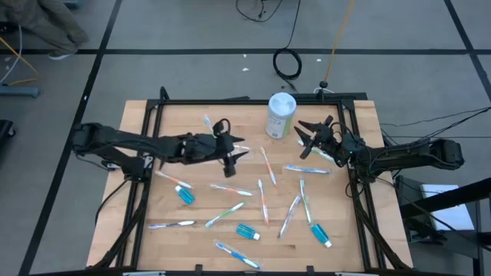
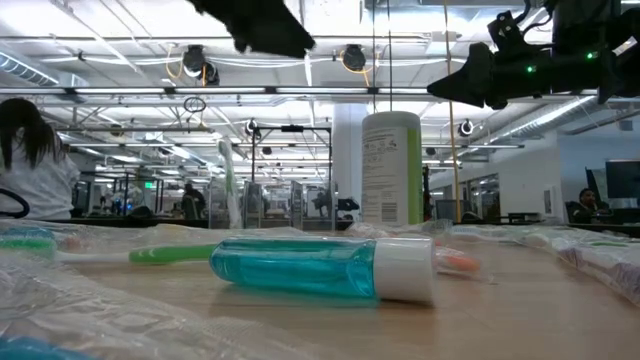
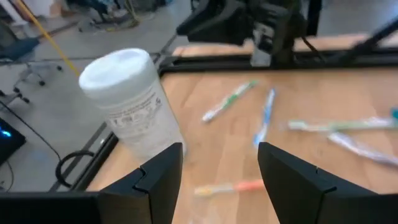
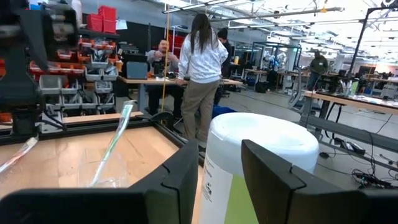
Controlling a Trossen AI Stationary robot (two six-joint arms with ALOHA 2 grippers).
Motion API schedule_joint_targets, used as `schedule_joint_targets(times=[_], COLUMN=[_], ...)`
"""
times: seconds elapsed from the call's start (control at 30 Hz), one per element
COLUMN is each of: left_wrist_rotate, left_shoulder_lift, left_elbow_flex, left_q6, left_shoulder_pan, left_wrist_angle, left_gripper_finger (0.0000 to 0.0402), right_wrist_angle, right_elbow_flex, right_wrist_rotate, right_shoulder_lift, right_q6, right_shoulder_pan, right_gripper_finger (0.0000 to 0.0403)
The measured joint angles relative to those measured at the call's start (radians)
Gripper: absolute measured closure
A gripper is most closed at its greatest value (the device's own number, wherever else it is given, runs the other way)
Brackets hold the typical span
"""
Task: Pick & Place toothbrushing station
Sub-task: Put the blue mouthwash into the transparent organizer
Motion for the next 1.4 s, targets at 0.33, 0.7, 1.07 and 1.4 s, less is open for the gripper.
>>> schedule_joint_targets(times=[0.33, 0.7, 1.07, 1.4], left_wrist_rotate=[0.002, 0.315, 0.41, 0.316], left_shoulder_lift=[-0.213, -0.338, -0.3, -0.3], left_elbow_flex=[0.206, 0.052, -0.266, -0.427], left_q6=[-0.043, -0.343, -0.478, -0.419], left_shoulder_pan=[-0.059, -0.148, -0.329, -0.406], left_wrist_angle=[-0.666, -1.002, -0.927, -0.766], left_gripper_finger=[0.0186, 0.0186, 0.0186, 0.0186], right_wrist_angle=[-0.004, -0.006, -0.078, -0.446], right_elbow_flex=[0.0, 0.0, 0.0, 0.198], right_wrist_rotate=[0.001, 0.001, -0.4, -0.418], right_shoulder_lift=[0.0, 0.0, 0.001, 0.075], right_q6=[0.0, 0.0, 0.164, 0.217], right_shoulder_pan=[0.0, 0.0, 0.0, 0.047], right_gripper_finger=[0.0289, 0.0289, 0.0289, 0.0289])
